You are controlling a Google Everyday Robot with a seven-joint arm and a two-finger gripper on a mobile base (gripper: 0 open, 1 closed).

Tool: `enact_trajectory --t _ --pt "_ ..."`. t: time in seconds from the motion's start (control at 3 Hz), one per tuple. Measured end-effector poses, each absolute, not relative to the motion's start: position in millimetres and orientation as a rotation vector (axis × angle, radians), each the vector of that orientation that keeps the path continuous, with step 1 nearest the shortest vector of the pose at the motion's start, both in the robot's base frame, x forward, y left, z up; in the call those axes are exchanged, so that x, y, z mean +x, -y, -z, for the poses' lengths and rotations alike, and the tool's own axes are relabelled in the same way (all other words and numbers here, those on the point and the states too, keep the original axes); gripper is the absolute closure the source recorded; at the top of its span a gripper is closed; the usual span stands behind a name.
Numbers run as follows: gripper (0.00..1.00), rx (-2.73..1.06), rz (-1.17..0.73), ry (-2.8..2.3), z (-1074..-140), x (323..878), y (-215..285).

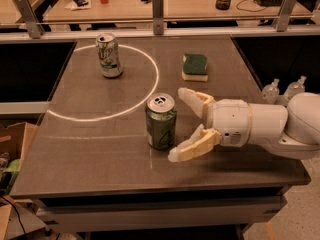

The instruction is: Pick green can

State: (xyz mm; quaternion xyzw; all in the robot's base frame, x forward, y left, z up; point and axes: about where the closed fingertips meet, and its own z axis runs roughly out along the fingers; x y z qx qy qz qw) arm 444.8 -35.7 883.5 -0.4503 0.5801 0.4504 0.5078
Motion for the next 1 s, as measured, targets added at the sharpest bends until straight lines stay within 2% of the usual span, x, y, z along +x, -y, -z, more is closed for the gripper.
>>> enact_trajectory --t 0.67,1.0 --pt "0.0 -1.167 -1.133 -1.308 -882.5 432.0 -3.1" --pt "0.16 -1.194 -1.138 -1.266 -880.2 432.8 -15.7"
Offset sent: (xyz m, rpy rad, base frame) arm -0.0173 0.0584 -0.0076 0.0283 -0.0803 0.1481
